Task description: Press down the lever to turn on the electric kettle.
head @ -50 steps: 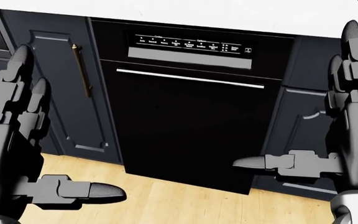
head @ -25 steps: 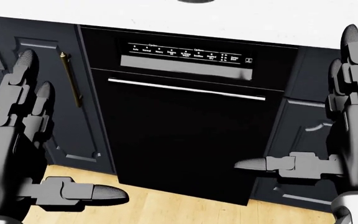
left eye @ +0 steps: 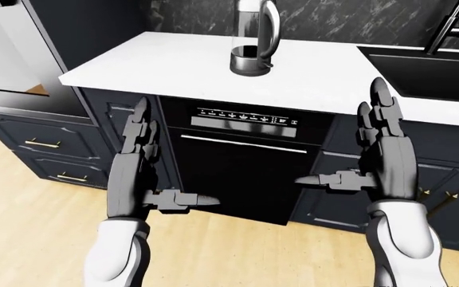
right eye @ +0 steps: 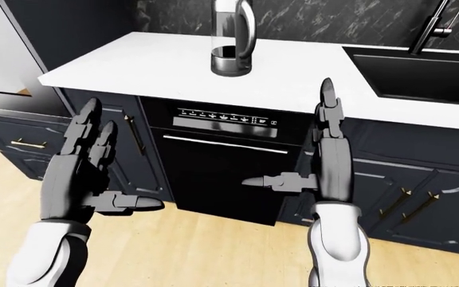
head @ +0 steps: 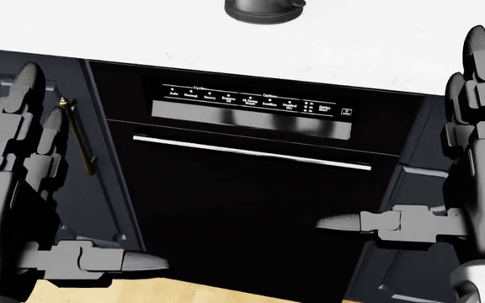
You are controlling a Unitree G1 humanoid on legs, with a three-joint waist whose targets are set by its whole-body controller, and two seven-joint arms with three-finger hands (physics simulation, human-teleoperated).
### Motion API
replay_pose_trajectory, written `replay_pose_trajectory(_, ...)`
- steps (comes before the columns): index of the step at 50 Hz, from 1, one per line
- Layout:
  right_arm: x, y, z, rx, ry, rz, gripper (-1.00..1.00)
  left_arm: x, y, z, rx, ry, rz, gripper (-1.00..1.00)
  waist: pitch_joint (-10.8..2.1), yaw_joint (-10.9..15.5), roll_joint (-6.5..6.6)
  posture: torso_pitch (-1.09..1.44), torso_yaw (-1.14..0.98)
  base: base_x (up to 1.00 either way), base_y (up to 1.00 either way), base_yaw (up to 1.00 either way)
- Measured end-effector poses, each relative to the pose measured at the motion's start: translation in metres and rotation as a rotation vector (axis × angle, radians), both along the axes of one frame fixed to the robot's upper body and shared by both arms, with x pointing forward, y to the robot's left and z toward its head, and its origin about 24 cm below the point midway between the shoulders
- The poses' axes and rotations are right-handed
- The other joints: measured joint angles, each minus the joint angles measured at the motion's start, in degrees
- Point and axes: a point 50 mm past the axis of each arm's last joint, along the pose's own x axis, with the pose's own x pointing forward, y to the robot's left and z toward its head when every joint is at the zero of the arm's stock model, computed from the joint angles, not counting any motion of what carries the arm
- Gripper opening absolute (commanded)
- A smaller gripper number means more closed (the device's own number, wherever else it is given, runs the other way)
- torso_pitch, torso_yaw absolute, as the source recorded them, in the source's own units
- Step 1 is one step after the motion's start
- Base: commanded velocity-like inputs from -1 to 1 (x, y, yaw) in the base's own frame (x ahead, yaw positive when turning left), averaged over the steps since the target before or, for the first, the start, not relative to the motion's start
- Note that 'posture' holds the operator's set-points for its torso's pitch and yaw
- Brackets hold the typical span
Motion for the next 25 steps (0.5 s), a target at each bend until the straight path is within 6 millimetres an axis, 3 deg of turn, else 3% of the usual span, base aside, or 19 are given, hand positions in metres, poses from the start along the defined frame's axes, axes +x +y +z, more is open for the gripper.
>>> replay_pose_trajectory(3, 0.001, -0.001, -0.002, 0.003, 0.016, -0.01, 1.0, -0.001, 0.0, -0.001, 0.001, 0.013, -0.005, 1.0, -0.36, -0.52, 0.33, 0.0, 0.0, 0.33, 0.0, 0.0)
replay_pose_trajectory(8, 0.0, 0.0, 0.003, -0.002, -0.019, 0.003, 1.0, -0.005, 0.001, 0.007, 0.002, -0.034, 0.006, 1.0, -0.14, -1.12, 3.67, 0.0, 0.0, 0.33, 0.0, 0.0)
replay_pose_trajectory(11, 0.0, 0.0, 0.004, -0.001, -0.025, 0.005, 1.0, -0.005, 0.001, 0.008, 0.005, -0.042, 0.006, 1.0, -0.78, -1.09, 6.53, 0.0, 0.0, 0.34, 0.0, 0.0)
replay_pose_trajectory(12, 0.001, 0.003, 0.002, 0.006, -0.014, 0.018, 1.0, -0.003, 0.003, 0.006, 0.009, -0.031, 0.018, 1.0, -0.5, -0.66, 5.96, 0.0, 0.0, 0.32, 0.0, 0.0)
replay_pose_trajectory(14, 0.003, 0.006, -0.003, 0.009, 0.016, 0.039, 1.0, 0.0, 0.007, -0.001, 0.009, 0.01, 0.038, 1.0, 0.07, -0.03, 6.38, 0.0, 0.0, 0.33, 0.0, 0.0)
replay_pose_trajectory(17, 0.002, 0.005, -0.002, 0.008, 0.016, 0.036, 1.0, 0.002, 0.007, -0.003, 0.008, 0.019, 0.041, 1.0, -0.57, 0.48, 5.76, 0.0, 0.0, 0.33, 0.0, 0.0)
replay_pose_trajectory(22, -0.002, 0.005, 0.005, 0.002, -0.03, 0.03, 1.0, 0.001, 0.006, 0.002, 0.008, -0.019, 0.029, 1.0, -0.71, 1.33, 2.55, 0.0, 0.0, 0.33, 0.0, 0.0)
replay_pose_trajectory(25, -0.001, 0.005, 0.006, -0.002, -0.034, 0.032, 1.0, 0.002, 0.006, 0.003, 0.005, -0.027, 0.025, 1.0, -1.23, 1.28, -0.11, 0.0, 0.0, 0.33, 0.0, 0.0)
